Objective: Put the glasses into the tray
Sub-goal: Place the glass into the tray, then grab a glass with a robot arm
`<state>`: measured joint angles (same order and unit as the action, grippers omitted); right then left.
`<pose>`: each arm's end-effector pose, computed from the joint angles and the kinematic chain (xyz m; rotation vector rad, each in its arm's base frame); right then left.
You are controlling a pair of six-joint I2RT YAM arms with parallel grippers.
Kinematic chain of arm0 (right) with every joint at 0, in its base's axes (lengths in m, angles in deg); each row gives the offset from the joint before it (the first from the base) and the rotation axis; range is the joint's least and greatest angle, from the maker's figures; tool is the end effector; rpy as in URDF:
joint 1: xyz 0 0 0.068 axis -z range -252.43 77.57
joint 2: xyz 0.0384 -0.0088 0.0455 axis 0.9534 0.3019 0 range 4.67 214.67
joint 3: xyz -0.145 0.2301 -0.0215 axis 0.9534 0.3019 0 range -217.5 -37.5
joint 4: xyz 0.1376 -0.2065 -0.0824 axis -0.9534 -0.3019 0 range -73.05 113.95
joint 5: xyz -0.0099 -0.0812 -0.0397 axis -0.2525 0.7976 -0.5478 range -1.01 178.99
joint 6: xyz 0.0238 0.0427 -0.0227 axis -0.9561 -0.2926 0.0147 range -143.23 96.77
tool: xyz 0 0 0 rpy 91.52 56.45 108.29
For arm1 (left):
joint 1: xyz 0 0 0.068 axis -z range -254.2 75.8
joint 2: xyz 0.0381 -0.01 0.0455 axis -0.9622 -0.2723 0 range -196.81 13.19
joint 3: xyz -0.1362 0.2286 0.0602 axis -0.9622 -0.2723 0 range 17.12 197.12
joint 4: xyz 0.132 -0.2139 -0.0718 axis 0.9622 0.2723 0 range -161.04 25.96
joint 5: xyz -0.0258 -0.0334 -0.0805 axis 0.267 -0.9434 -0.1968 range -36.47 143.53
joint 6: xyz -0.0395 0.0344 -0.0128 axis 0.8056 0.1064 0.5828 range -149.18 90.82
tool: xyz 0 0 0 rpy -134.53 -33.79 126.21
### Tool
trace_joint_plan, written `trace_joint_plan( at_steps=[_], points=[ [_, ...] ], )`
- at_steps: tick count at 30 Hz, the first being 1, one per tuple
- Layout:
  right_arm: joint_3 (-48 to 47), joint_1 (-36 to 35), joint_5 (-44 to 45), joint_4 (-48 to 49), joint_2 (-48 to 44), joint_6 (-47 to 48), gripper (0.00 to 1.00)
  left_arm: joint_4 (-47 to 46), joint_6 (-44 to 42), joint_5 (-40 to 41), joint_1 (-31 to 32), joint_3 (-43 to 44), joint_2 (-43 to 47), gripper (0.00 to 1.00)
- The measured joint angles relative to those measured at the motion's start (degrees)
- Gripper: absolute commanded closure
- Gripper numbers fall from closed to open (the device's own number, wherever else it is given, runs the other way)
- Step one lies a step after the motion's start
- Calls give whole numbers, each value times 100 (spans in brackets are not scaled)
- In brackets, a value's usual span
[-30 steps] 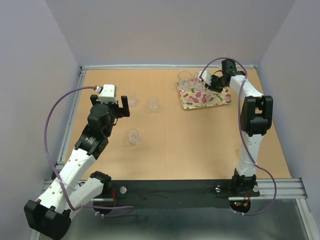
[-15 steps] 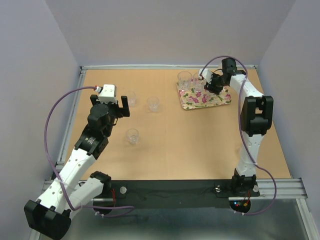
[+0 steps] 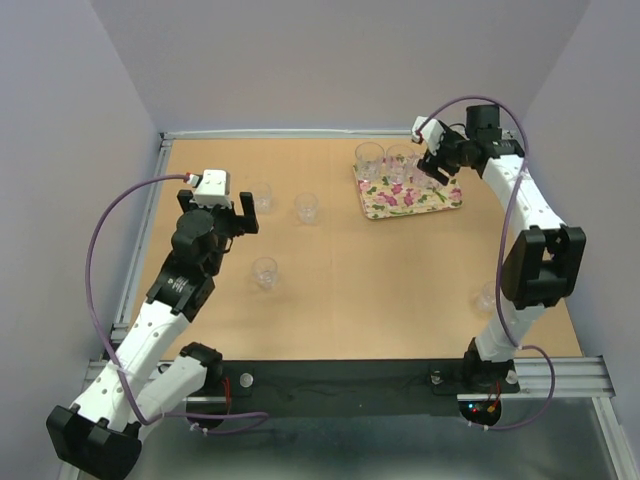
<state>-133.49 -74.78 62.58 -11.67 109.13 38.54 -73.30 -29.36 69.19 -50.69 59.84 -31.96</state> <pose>0.4121 0.0328 0.3188 -1.3734 1.7744 -0.0136 0.1774 -0.0667 0.3499 0.1109 1.5707 -0.1043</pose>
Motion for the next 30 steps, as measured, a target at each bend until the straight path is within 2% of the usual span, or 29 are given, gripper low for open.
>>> trace_joint_plan(
  at_steps=[7, 15, 21, 30],
  points=[
    [999, 0, 149, 4, -1091, -778, 21, 0, 0, -48, -2, 0, 72, 1],
    [2433, 0, 879, -81, -2339, -1692, 19, -2, 2, -109, -2, 0, 131, 1],
    [3241, 2, 1497, -175, -3233, -2083, 16, -2, 4, -197, -2, 0, 192, 1],
    [3888, 13, 2258, -573, -4015, -2302, 15, -2, 4, -313, -7, 0, 195, 1]
  ],
)
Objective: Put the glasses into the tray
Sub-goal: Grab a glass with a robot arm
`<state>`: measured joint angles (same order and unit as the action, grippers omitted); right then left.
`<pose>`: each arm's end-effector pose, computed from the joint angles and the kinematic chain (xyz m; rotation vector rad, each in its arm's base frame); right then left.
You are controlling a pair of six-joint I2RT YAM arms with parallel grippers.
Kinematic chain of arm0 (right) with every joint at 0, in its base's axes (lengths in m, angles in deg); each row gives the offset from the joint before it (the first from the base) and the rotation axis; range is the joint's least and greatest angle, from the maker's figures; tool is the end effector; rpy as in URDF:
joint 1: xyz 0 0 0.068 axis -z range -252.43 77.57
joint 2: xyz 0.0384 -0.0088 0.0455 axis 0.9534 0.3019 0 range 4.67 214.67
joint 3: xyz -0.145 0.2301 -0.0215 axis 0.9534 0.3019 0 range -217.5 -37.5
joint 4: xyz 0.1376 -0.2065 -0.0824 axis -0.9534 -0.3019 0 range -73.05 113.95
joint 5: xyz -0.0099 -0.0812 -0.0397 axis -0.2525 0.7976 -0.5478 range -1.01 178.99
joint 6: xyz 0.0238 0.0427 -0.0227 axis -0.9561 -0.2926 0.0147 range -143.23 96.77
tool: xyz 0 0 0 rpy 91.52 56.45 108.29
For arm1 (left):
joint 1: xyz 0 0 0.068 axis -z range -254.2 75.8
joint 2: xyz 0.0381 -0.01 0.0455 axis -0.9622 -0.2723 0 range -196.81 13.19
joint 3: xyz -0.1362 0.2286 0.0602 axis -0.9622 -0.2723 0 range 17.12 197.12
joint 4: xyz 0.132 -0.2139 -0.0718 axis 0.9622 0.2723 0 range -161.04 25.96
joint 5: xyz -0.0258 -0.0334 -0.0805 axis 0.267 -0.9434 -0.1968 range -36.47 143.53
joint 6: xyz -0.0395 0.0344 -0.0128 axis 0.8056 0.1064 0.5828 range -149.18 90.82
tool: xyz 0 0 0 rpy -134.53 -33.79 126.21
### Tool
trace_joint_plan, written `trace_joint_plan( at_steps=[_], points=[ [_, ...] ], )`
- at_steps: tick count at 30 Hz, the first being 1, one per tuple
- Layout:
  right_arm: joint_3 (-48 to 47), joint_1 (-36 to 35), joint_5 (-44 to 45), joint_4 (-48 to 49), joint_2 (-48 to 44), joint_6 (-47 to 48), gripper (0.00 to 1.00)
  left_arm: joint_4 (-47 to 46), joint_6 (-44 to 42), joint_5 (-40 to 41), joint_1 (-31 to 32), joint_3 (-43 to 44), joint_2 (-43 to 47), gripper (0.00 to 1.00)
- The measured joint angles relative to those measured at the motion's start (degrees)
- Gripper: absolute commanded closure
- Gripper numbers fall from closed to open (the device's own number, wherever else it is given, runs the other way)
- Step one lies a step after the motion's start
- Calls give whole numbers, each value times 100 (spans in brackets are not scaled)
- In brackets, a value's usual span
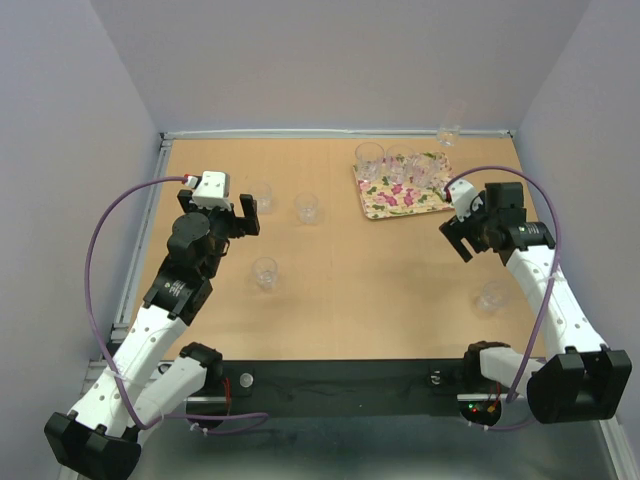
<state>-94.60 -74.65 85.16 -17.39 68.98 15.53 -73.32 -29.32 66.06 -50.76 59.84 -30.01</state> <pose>0.2283 0.0113 0.2982 -0.8783 2.2622 -0.2106 0.1697 -0.0652 0.3556 0.1432 1.5355 -0.1545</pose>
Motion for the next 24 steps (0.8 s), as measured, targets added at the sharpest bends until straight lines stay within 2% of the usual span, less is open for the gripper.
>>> trace_joint_plan(
  at_steps=[6, 24],
  points=[
    [302, 0, 472, -393, -396, 2, 14, 0, 0, -57, -4, 0, 0, 1],
    [868, 0, 1126, -1226, -1119, 243, 14, 0, 0, -162, -4, 0, 33, 1]
  ],
)
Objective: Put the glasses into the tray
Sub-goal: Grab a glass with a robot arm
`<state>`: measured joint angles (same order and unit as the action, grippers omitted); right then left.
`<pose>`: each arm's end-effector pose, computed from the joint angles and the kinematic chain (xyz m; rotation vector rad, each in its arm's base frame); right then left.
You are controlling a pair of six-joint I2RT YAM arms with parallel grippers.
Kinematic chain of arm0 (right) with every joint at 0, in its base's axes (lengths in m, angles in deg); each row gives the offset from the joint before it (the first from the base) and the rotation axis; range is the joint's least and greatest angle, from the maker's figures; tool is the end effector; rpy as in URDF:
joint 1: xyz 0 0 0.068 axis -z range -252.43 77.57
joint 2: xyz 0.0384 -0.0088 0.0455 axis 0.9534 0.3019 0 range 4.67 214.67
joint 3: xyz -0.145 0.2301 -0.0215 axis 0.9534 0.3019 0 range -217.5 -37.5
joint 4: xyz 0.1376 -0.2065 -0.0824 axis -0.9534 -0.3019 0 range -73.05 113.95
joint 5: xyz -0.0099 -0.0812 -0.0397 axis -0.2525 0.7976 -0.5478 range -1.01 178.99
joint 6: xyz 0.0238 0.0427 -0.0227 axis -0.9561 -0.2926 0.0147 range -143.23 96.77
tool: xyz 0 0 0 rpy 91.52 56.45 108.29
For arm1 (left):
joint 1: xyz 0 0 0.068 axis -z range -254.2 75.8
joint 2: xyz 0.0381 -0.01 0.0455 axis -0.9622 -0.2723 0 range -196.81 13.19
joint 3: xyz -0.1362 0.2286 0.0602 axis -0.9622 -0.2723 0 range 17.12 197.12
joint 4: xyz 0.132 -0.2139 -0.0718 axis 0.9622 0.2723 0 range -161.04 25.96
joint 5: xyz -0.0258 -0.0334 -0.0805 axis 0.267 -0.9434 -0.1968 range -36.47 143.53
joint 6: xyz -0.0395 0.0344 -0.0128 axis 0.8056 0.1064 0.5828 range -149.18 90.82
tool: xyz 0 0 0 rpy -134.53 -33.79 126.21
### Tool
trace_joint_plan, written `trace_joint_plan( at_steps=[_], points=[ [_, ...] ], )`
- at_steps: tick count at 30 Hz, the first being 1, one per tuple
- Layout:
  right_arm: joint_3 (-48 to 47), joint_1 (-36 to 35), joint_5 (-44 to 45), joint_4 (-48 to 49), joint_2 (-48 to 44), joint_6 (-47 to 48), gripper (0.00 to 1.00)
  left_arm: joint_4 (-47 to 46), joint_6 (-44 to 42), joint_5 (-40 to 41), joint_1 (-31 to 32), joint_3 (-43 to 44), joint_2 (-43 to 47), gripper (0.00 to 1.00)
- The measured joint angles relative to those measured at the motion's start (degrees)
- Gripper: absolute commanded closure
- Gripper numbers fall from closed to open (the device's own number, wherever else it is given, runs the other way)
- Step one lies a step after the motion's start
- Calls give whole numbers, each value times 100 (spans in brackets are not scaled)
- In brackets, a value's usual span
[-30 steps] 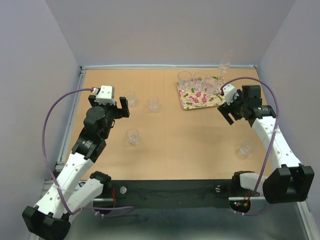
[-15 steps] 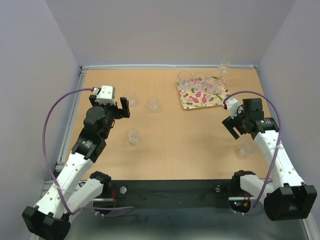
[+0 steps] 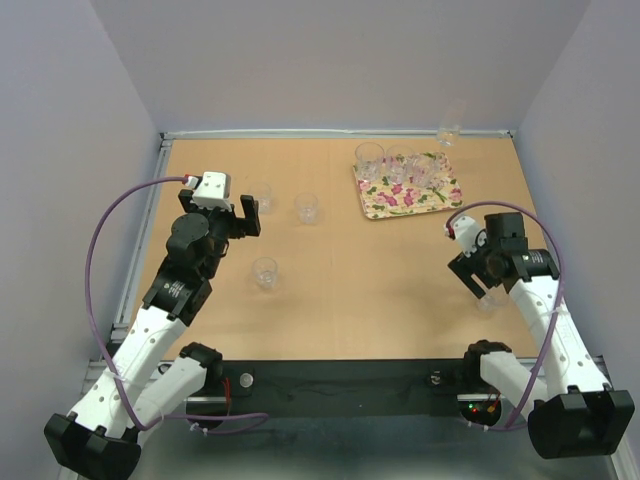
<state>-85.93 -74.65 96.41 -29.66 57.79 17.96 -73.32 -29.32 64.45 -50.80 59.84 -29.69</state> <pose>0.1681 0.0020 0.2715 -0.9288 2.4639 -0.4101 0.1683 -0.0655 0.3565 0.1635 1.5283 -0.1767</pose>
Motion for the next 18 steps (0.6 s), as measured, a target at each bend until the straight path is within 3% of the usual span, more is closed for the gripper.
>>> trace_joint_plan(
  at_steps=[18],
  points=[
    [173, 0, 402, -345, -142, 103, 14, -4, 0, 0, 0, -13, -101, 1]
  ],
)
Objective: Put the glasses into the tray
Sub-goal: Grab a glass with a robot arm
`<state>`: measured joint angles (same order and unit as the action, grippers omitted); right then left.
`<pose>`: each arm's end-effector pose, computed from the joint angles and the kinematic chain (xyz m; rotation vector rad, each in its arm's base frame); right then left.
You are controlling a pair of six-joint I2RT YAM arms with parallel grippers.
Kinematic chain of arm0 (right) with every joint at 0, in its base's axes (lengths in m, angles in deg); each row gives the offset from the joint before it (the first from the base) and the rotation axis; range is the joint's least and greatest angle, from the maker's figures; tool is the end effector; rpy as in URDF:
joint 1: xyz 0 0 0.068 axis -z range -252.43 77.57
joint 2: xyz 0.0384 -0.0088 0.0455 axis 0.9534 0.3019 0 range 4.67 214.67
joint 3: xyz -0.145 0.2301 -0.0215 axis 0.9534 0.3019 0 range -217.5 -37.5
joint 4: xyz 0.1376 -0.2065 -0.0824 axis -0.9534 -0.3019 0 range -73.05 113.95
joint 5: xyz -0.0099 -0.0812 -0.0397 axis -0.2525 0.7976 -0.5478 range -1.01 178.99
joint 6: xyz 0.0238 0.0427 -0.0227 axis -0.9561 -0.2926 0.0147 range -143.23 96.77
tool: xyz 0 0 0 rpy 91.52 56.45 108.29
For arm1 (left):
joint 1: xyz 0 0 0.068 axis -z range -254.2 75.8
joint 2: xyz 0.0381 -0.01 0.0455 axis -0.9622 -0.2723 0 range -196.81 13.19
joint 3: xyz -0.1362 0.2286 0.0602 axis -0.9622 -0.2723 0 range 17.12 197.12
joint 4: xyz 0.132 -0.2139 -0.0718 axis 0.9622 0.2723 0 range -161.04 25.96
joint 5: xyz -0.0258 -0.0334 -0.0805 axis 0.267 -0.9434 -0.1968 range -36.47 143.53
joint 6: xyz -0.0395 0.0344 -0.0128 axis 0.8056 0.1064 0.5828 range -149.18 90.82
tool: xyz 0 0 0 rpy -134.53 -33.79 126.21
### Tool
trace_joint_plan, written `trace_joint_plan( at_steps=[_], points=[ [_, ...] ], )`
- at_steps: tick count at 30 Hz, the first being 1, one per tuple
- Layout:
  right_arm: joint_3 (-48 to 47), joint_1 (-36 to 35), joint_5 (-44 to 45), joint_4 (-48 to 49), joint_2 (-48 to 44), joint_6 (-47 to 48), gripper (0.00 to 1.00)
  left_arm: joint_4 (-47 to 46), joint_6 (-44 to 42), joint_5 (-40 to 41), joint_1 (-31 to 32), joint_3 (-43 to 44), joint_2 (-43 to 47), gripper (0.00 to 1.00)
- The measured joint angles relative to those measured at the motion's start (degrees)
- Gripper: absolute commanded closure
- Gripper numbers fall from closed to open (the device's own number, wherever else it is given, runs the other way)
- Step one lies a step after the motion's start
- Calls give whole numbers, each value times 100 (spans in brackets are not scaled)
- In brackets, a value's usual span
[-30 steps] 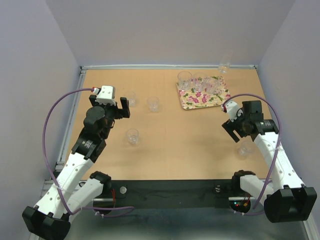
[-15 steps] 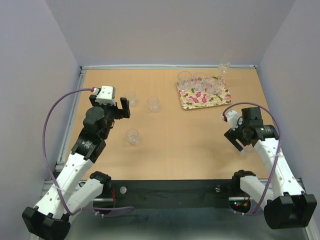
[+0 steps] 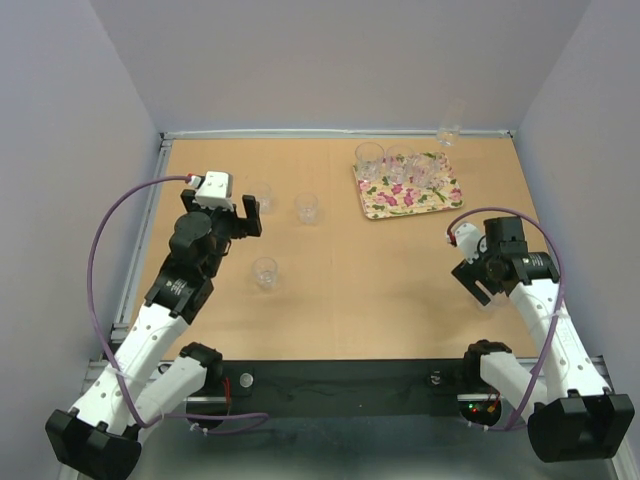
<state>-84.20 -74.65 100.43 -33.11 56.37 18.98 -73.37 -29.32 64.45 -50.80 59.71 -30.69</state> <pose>0.1568 -0.0009 0.2630 -0.9623 2.5344 -0.4854 0.1723 -0.0672 0.3529 0.1683 1.5464 -0.1728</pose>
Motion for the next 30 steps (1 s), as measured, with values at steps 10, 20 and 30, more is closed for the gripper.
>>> trace_joint_plan(
  at_steps=[10, 20, 30],
  points=[
    [-28, 28, 212, -7, 22, 46, 14, -173, 0, -299, 0, -245, -175, 1],
    [-94, 1375, -271, 411, 544, 516, 17, -289, 0, -400, 0, -372, -164, 1],
    [-118, 2479, -1351, 699, 1038, 1069, 26, -398, 0, -426, 0, -372, -203, 1]
  ],
)
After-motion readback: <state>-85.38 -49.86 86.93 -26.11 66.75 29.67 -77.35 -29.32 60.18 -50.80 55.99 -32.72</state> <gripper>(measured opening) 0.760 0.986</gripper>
